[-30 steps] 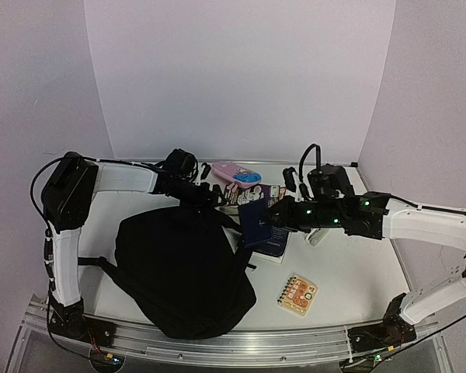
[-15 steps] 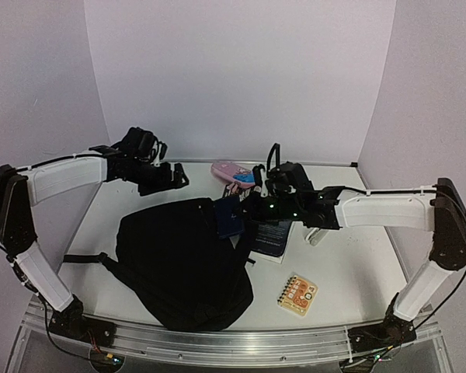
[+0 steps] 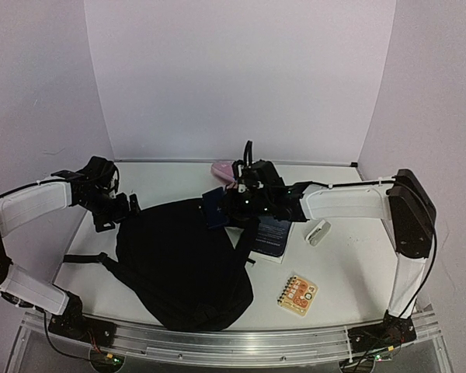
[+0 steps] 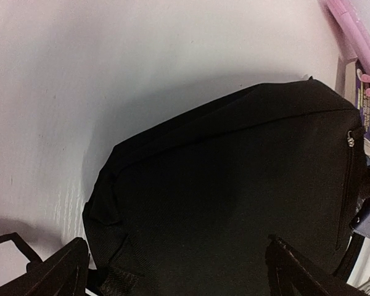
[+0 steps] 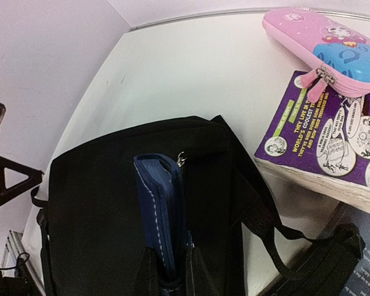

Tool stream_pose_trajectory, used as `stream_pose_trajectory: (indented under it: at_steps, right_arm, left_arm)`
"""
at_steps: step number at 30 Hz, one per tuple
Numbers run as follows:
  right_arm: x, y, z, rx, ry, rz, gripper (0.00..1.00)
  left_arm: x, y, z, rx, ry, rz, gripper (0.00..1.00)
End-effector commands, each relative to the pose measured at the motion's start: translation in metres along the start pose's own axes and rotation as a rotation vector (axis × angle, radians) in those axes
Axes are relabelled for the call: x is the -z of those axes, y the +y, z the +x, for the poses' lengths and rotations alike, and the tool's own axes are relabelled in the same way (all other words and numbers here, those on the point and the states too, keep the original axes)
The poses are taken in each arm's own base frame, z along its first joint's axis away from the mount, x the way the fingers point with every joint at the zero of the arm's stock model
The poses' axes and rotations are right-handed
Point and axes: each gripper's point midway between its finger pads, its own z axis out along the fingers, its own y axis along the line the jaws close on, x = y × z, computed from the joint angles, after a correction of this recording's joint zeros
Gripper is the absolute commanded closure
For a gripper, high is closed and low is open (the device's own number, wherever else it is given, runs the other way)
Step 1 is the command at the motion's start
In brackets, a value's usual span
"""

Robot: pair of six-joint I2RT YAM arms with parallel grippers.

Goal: Pack the student bag
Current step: Adjust the student bag at the center of the board.

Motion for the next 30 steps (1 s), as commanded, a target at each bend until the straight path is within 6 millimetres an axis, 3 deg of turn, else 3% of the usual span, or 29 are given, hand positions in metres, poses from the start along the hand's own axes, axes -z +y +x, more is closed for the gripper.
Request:
stream_pose_trajectory:
  at_steps: [1, 4, 10, 20, 25, 30]
  right_arm:
    - [-0.005, 0.008, -0.029, 0.029, -0.105, 0.018, 1.00]
    - [-0.010, -0.001, -0.024, 0.032, -0.097, 0.058, 1.00]
    - [-0.024, -0.014, -0.003, 0.034, -0.042, 0.088, 1.00]
    - [-0.050, 0.001, 0.053, -0.075, 0.156, -0.074, 1.00]
    - [-0.048, 0.012, 0.061, -0.166, 0.196, -0.167, 1.00]
    - [-0.037, 0.027, 0.061, -0.248, 0.218, -0.281, 1.00]
  left_arm:
    - [-0.005, 0.010, 0.012, 0.054, 0.020, -0.007, 0.00]
    - [-0.014, 0.015, 0.019, 0.073, 0.032, -0.013, 0.01]
    - [-0.034, 0.021, 0.031, 0.100, 0.067, -0.011, 0.15]
    - [-0.046, 0.021, 0.041, 0.108, 0.084, 0.020, 0.47]
    - [-0.052, 0.024, 0.047, 0.112, 0.101, 0.015, 0.62]
    - [-0.057, 0.023, 0.047, 0.108, 0.103, 0.022, 0.71]
